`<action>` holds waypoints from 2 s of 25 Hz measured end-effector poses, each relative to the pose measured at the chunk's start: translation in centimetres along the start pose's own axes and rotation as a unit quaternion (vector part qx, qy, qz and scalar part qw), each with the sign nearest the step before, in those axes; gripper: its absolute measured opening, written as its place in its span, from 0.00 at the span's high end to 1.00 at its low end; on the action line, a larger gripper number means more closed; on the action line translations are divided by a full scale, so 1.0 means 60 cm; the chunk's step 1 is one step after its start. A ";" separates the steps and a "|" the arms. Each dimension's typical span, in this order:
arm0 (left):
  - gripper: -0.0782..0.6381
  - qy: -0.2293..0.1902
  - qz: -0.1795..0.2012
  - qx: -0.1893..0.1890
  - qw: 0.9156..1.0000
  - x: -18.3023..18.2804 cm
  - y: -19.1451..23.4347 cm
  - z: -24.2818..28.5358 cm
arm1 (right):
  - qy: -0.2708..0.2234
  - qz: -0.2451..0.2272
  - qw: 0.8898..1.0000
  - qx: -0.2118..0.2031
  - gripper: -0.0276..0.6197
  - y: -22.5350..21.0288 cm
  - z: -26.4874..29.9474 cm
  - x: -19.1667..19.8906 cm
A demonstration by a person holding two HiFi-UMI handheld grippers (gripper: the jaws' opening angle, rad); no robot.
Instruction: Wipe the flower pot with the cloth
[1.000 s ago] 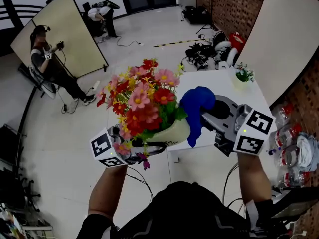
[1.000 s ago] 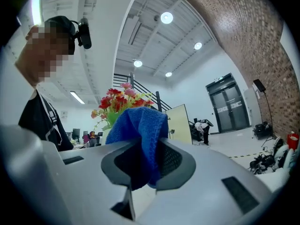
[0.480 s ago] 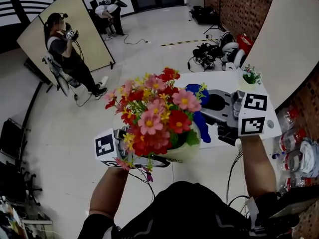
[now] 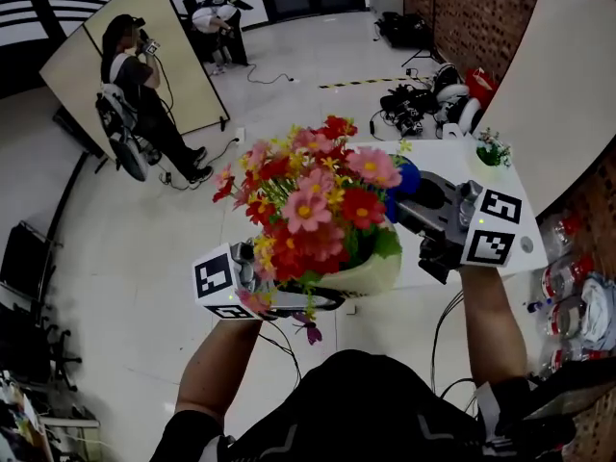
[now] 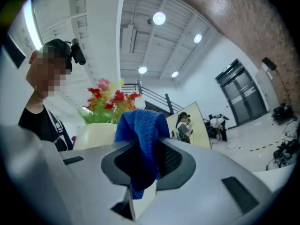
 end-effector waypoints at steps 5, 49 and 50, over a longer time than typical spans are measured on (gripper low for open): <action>0.17 0.000 0.028 -0.105 0.994 -0.054 0.068 -0.010 | -0.055 -0.009 0.997 0.046 0.86 0.030 -0.057 -0.002; 0.17 -0.043 -0.039 -0.116 0.992 -0.088 0.082 0.094 | -0.103 0.012 0.988 0.115 0.86 0.015 0.024 0.018; 0.17 -0.043 -0.036 -0.118 0.991 -0.089 0.079 0.090 | -0.104 0.013 0.988 0.115 0.86 0.014 0.027 0.023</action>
Point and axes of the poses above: the fingertips, and each gripper's own axes: z forward along the fingers, y to its left, x out of its underside, the point moved 9 cm from there along -z, backward along the fingers, and after that the axes turned 6 degrees about z, right-handed, at the moved point
